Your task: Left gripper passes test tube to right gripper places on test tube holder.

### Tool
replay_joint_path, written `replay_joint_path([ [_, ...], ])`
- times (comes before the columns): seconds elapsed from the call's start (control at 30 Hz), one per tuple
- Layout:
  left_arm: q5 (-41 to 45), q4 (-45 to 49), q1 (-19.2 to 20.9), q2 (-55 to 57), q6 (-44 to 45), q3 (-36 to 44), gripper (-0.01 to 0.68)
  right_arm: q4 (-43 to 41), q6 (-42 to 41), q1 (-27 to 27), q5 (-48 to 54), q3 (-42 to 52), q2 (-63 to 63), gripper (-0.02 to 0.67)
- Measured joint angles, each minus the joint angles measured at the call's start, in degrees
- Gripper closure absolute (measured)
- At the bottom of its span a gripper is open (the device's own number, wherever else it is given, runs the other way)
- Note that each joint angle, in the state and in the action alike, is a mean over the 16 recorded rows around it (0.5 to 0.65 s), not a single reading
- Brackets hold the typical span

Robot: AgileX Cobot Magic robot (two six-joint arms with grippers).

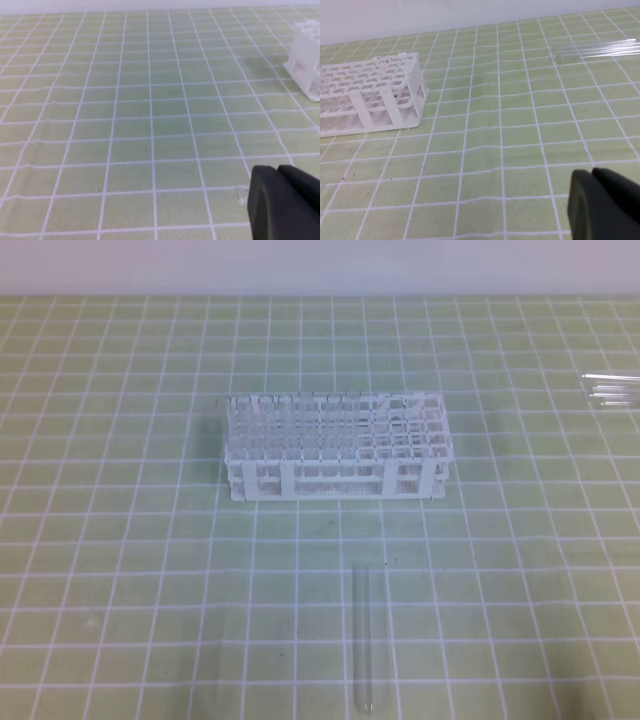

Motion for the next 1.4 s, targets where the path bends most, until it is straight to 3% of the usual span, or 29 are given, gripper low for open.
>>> replay_joint_path([
  [1.4, -2.71, -5.15, 0.03, 0.57, -0.11, -0.38, 0.675, 0.05, 0.0, 0.0, 0.0, 0.0, 0.01, 0.665],
])
